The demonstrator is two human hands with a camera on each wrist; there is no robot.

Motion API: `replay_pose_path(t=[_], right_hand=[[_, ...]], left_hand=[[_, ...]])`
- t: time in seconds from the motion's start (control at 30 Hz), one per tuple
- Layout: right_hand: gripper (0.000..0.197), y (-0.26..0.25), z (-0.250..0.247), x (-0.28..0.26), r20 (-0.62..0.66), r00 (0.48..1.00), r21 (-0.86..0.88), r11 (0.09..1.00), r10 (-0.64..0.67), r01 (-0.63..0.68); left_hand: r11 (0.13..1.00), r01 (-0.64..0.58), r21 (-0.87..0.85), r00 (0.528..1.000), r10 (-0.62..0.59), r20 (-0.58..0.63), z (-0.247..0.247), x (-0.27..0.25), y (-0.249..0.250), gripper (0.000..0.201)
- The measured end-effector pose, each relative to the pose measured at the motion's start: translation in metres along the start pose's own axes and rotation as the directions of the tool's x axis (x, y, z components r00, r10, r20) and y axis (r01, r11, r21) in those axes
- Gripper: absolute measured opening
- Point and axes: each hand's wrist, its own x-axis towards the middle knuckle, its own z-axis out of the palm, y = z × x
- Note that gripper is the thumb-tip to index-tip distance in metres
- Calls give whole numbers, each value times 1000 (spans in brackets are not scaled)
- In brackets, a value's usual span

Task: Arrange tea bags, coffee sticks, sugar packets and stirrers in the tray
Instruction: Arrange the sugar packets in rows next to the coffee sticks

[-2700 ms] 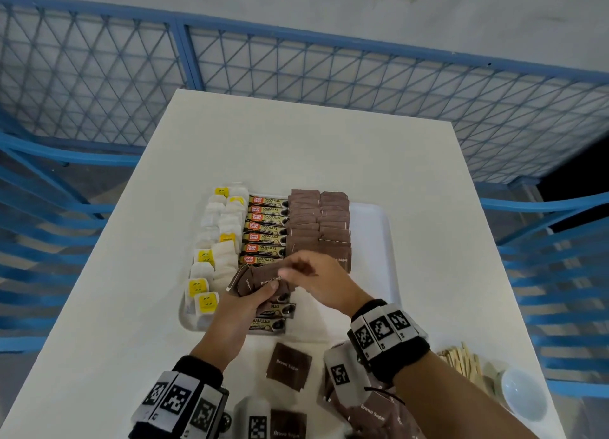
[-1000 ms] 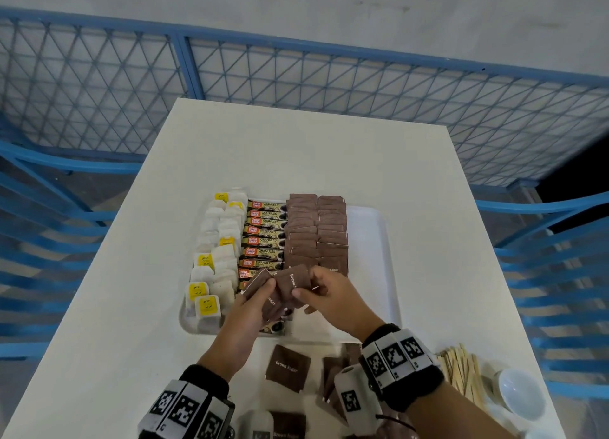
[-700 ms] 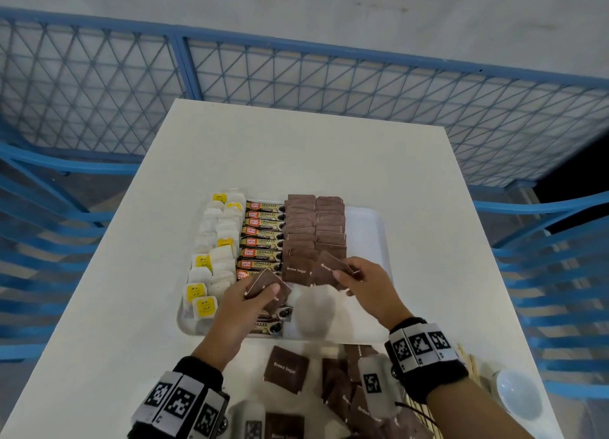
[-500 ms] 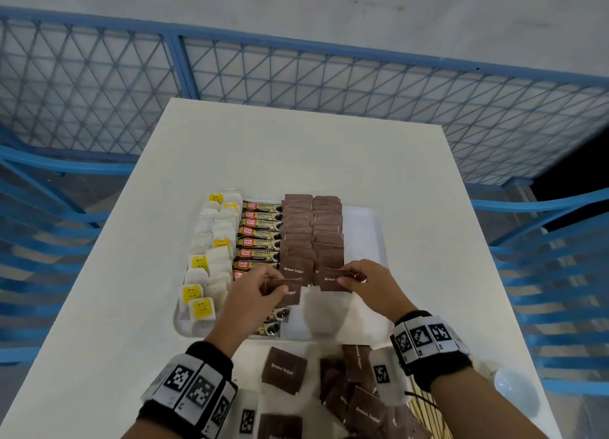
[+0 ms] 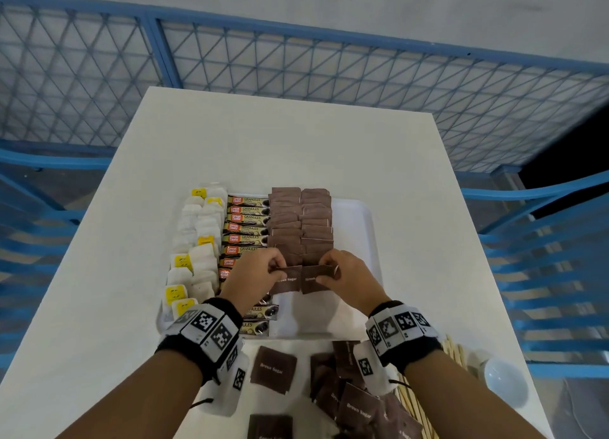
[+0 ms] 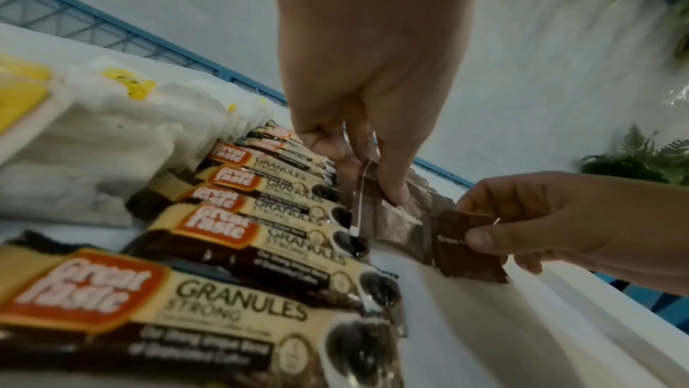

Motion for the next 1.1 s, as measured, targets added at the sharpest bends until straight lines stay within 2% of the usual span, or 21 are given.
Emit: replay_pose_path(t=[0.13,0.3,0.4,0.57,0.73,0.9,1.1], right_hand=[[32,0,3,-4,13,1000,-22,1000,-20,20],[33,3,4,-4,-56,998,-57,998,-41,38],[36,6,5,-3,-88,995,-82,996,-54,46],[44,6,6,-2,-136,989,-102,993,-67,53],[43,5,7,0,-175,982,-127,990,-75,53],[42,4,10,-1,-178,981,-118,991,-80,60],[43,3,7,-11,-187,978,-91,993,-88,72]], left_hand=[[990,-70,123,997,71,-7,3,2,-1,17],[926,-132,353,986,85,146,5,-1,0,49],[888,-172,427,977,96,192,7,-2,2,55],[878,-204,433,978,163,129,8,-1,2,45],[855,-216,472,975,219,49,12,-1,3,42],[798,-235,555,962,271,18,13,-7,-1,53],[825,-214,523,968,251,1,8,-17,-2,56]])
